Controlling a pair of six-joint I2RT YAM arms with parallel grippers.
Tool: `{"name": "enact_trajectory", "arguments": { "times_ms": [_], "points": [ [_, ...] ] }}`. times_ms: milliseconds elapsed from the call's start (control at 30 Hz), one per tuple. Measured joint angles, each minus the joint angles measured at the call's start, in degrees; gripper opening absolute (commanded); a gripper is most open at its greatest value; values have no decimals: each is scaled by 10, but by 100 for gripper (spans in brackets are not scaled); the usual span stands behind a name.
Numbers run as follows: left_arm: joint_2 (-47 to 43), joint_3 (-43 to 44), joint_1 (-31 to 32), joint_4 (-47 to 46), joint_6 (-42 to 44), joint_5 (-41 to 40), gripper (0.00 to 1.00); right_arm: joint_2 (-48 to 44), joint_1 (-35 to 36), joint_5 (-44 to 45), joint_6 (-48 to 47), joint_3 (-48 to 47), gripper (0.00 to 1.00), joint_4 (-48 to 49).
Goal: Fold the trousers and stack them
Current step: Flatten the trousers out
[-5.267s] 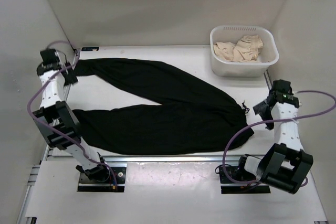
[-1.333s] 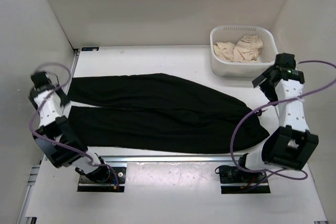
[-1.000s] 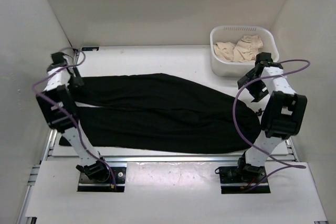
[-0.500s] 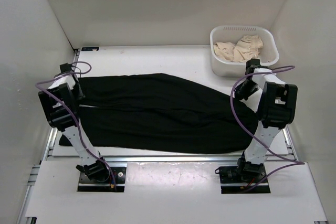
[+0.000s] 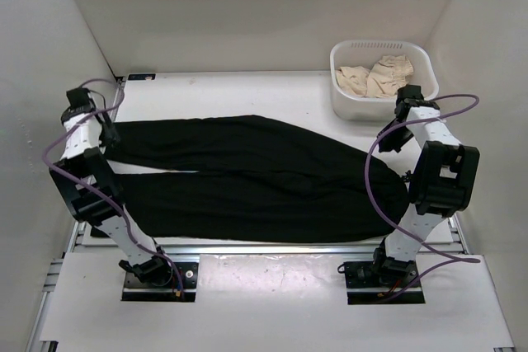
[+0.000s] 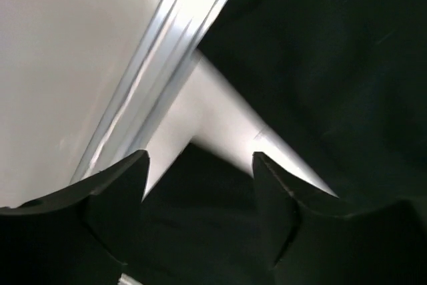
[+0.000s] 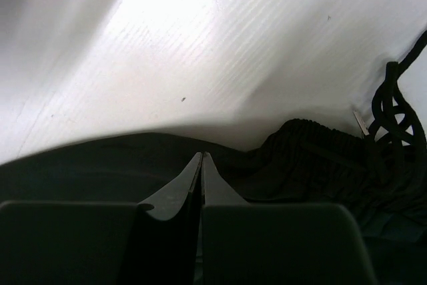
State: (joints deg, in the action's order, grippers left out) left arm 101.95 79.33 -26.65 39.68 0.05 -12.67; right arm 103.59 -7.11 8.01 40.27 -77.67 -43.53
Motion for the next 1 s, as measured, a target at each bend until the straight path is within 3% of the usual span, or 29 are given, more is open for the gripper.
{"name": "enact_trajectory", "arguments": {
  "times_ms": [200,367,400,500,533,600,633,833,1000],
  "points": [
    [124,146,30,-17,0,17,85,-4,0,2,-14,-4,0,-6],
    [227,193,43,-18,0,31,86,-4,0,5,-24,-4,0,-17],
    [243,198,45,-15,0,35,83,-4,0,5,-25,-4,0,-18],
    [260,222,46,-14,-3,42,57,-4,0,9,-29,-4,0,-23],
    [262,225,46,-16,-3,42,40,-4,0,11,-30,-4,0,-25],
    [263,223,46,-15,-2,42,19,-5,0,13,-30,-2,0,-28],
    [263,219,46,-14,-4,42,14,-5,0,13,-31,-1,0,-29],
    [238,173,46,-18,0,30,14,-8,0,18,-33,3,0,-32],
    [142,82,40,-9,0,15,14,-15,0,24,-40,3,0,-41]
  ]
}}
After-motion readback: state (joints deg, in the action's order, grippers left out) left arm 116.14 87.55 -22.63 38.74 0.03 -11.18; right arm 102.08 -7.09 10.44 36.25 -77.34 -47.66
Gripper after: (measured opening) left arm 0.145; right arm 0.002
